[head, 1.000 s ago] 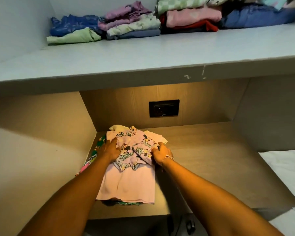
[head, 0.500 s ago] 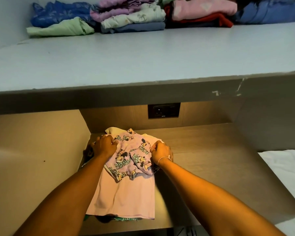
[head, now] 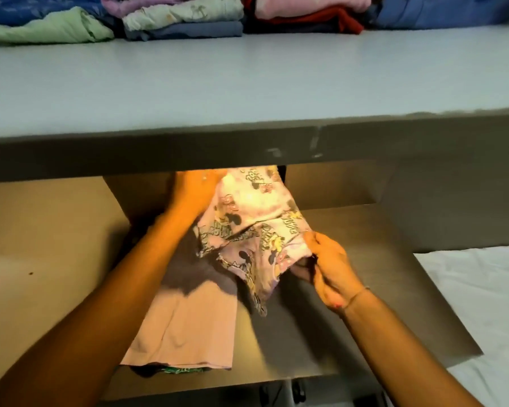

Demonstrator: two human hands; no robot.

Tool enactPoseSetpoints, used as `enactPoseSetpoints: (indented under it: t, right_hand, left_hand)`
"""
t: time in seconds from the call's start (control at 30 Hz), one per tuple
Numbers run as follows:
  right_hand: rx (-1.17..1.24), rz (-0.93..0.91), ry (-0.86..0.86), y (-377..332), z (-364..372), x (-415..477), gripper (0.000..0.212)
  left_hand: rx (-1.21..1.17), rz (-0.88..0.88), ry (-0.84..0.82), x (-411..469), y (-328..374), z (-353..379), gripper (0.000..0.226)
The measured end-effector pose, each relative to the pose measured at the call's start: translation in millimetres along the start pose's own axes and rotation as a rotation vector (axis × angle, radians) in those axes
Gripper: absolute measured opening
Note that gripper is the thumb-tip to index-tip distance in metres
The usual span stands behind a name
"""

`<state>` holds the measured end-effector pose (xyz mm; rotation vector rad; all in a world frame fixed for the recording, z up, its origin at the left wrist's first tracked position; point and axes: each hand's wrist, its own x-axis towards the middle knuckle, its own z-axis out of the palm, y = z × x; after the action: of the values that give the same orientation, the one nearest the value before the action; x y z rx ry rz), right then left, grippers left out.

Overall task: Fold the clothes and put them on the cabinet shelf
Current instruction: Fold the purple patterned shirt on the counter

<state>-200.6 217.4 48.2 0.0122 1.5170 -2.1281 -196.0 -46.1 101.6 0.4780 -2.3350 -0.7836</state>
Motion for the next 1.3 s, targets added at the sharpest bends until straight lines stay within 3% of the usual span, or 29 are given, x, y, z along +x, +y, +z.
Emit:
enactPoseSetpoints:
  t: [0.07,0.1,0.17,0.23,0.33,0.43,0.57,0.77,0.9,1.0,1.1,1.23,1.3]
  right_hand:
    - [0.143,0.075,0.115,-4,-40,-12,0.016]
    - [0.088,0.059,0.196,-2,-62,-16,0.016]
    - [-0.235,-0.023,0.367,6,-112,-20,0.014]
    - [-0.563,-0.03,0.393,17,-162,-25,0.01]
    - [-1.001,-0.017,0.326,31,-219,-34,0.013]
    - [-1.324,-0.256,0.197,37,-251,-43,0.029]
    - [-1.664,-0.432,-0.029,48,-260,-41,0.039]
    - [-1.683,-0.615,0.067,59,-245,-42,0.026]
    - [-1.349,-0.612,0.11,58,-230,-69,0.02]
    - [-1.223,-0.622,0.165,42,-223,-80,0.024]
    - [-1.21,-0.552,0.281,27,-217,-60,0.017]
    - [-1.314,-0.238,0.375,18,-220,-12,0.017]
    - [-1.396,-0.158,0.378,18,-225,0,0.025]
  left_hand:
    - [0.096,0.171,-0.169,12,45,44,0.025]
    - [0.212,0.297,-0.256,12,64,69,0.022]
    - [0.49,0.455,-0.458,-3,86,114,0.027]
    - [0.639,0.506,-0.586,-39,91,150,0.036]
    - [0.457,0.502,-0.767,-120,67,166,0.041]
    - [0.356,0.544,-0.972,-193,26,149,0.054]
    - [0.228,0.464,-0.866,-225,6,130,0.042]
    - [0.113,0.358,-0.622,-245,22,118,0.026]
    - [-0.167,0.044,-0.511,-244,38,91,0.013]
    - [-0.27,0.036,-0.405,-210,57,89,0.015]
    - [-0.154,0.062,-0.429,-160,72,121,0.01]
    - [0.052,-0.047,-0.597,-116,87,174,0.035]
    - [0.305,0.042,-0.599,-124,89,188,0.045]
